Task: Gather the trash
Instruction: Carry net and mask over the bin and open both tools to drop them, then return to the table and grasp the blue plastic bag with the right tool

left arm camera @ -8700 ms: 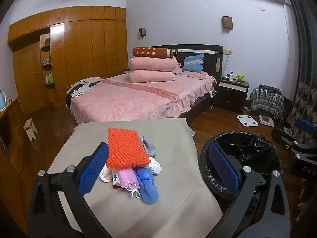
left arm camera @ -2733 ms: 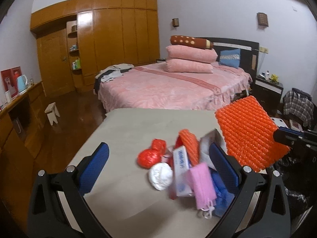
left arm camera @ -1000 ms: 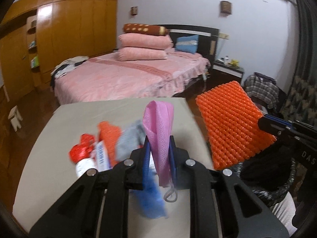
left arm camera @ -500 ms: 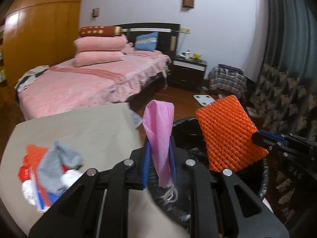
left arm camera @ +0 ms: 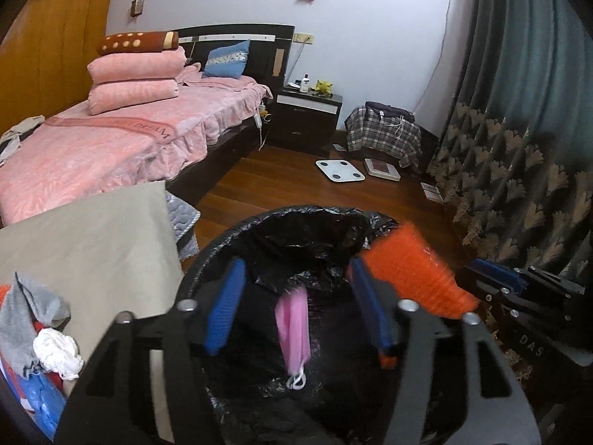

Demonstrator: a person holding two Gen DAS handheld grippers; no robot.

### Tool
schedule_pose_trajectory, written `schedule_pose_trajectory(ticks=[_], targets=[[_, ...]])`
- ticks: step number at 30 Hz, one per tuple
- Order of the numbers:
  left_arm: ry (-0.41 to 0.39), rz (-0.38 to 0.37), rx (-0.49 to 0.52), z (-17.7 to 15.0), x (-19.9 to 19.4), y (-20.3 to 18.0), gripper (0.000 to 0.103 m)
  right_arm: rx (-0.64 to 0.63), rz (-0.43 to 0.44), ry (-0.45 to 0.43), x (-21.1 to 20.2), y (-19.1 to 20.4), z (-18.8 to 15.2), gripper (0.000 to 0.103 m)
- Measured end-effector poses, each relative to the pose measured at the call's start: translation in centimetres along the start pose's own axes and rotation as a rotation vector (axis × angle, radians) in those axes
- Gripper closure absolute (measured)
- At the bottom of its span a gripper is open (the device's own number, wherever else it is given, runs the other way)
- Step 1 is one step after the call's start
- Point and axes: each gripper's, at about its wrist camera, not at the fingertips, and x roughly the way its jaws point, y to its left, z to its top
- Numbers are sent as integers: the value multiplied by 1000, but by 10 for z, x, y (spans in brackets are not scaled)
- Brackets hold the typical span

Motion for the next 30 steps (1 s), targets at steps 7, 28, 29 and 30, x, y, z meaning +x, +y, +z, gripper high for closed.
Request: schedule_pose_trajectory(ticks=[7,28,29,30], targets=[[-65,125,-6,-2,-41,31,15,-8,15,-51,-13,17,1,20],[-145,566,-154,-63,-192,186,10,-195,394,-151,-18,229,-9,6],[-142,582,-161,-67,-196,192,10,-198,407,-147,-16,235,-12,6],[-140,590,-166,-70,-199,197,10,-208,422,-142,-14,246,-16,6]])
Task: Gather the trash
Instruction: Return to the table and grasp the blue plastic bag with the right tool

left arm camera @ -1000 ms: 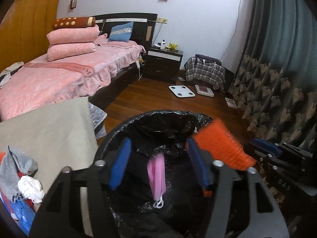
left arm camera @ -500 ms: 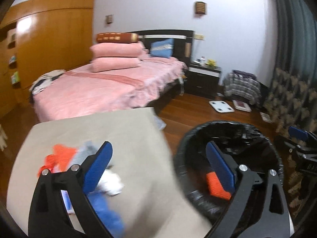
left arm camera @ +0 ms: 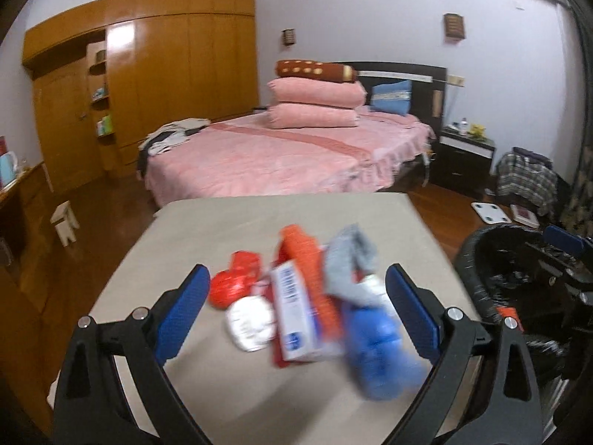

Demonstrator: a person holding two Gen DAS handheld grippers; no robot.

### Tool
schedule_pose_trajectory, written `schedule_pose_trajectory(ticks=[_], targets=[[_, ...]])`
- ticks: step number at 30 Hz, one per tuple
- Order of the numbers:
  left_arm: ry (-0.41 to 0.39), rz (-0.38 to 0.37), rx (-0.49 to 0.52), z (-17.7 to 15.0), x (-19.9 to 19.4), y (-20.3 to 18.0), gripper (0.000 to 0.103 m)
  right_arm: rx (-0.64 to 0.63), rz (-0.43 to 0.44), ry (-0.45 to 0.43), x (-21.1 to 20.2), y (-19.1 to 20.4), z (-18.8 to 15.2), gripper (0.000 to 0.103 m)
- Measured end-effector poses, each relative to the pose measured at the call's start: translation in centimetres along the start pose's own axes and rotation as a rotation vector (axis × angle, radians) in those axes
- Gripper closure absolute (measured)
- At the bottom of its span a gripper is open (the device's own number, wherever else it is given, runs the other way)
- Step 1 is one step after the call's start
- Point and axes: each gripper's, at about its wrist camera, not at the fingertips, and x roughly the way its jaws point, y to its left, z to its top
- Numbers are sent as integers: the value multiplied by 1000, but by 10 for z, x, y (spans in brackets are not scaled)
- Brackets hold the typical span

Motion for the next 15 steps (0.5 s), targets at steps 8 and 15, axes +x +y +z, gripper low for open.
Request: schedule_pose_trajectory(ticks=[8,15], targets=[[50,67,-69,-16,10,47,10,-54,71,75,36,45,-22,18],[73,86,-76,-29,18,64,10,-88,95,158,61,70,-42,29]])
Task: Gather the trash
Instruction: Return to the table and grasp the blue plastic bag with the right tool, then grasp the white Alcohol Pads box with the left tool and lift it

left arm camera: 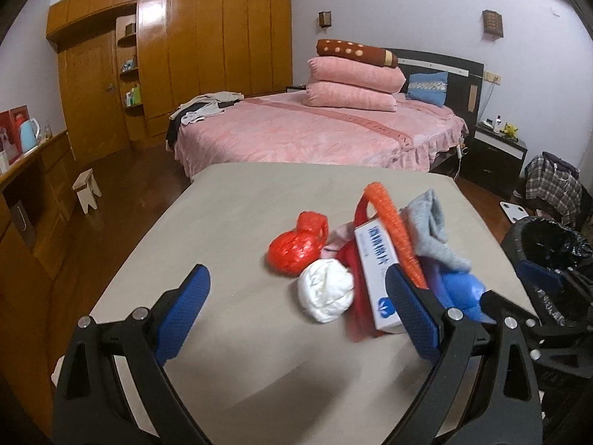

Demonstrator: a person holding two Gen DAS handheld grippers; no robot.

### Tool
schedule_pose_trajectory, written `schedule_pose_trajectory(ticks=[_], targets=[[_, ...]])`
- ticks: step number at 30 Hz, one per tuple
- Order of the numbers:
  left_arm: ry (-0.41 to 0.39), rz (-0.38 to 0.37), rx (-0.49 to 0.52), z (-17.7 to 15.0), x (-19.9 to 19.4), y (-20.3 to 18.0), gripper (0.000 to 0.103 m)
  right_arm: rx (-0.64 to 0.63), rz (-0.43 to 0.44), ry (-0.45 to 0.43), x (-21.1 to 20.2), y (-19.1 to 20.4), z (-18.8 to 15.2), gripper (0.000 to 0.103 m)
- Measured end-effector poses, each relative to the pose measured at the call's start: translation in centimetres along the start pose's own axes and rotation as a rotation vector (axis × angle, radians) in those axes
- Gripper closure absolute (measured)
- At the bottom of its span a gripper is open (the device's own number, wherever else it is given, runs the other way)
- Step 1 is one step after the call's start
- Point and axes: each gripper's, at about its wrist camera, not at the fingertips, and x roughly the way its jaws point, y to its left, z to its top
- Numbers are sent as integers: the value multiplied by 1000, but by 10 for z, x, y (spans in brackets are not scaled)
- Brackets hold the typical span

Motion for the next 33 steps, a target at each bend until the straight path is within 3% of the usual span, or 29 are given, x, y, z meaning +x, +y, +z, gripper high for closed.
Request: schedule_pose_trajectory(ticks=[5,13,20,30,33], targets=[[18,5,-9,-6,6,6,10,-11,16,47,15,8,-6,39],[41,-6,-17,-9,12,8,10,-6,71,135,27,7,-15,70],[43,-22,-7,-8,11,-4,10,1,87,124,11,-1,-12,73],[53,-68,-2,-13,16,-27,11,26,27,97,-10,-21,-10,73],[74,-86,3,-17,21,-33,23,42,1,94,-10,-32,-7,73]])
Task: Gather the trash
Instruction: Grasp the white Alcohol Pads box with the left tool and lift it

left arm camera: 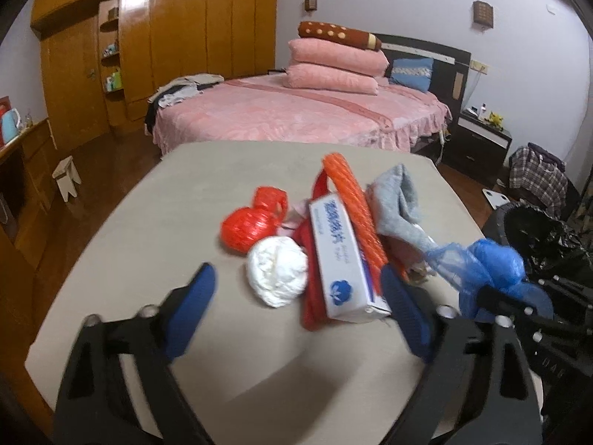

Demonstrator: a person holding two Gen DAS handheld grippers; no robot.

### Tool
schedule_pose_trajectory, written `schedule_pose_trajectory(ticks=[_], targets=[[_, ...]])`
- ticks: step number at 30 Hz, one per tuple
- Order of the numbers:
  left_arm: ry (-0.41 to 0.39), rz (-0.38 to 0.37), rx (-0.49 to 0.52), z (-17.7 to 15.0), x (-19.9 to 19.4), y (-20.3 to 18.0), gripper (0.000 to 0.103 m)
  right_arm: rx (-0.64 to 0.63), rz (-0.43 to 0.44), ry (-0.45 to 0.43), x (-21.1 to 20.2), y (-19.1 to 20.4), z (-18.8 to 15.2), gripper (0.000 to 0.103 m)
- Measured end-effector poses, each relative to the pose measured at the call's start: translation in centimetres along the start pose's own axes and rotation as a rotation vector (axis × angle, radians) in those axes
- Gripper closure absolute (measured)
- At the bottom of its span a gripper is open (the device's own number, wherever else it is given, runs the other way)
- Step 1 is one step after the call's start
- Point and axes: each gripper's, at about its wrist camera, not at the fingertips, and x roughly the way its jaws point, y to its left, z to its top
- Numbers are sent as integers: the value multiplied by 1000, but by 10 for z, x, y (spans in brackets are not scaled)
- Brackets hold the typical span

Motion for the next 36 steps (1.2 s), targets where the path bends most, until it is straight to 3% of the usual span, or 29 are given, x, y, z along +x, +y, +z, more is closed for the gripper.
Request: schedule_pose_trajectory(ticks=[5,12,16,27,30,31,36], targets=[[50,-32,8,-8,17,-9,35,20,-20,-6,1,-12,3,73],[89,-68,-6,-13,33,-12,45,23,-31,6,6,-20,2,73],[101,-122,-6,-12,39,-16,64,24,-34,8,7,-22,2,73],[83,-86,30,-9,9,-21,66,28,-37,1,3,-20,2,73],[89,-82,31,-11,8,-22,57,29,-39,1,3,-21,2,73],[97,-84,28,-12,11,-23,49,30,-39,2,1,-21,2,73],[118,-81,11,-10,26,-23,48,34,-49,-5,-5,-23,3,73]])
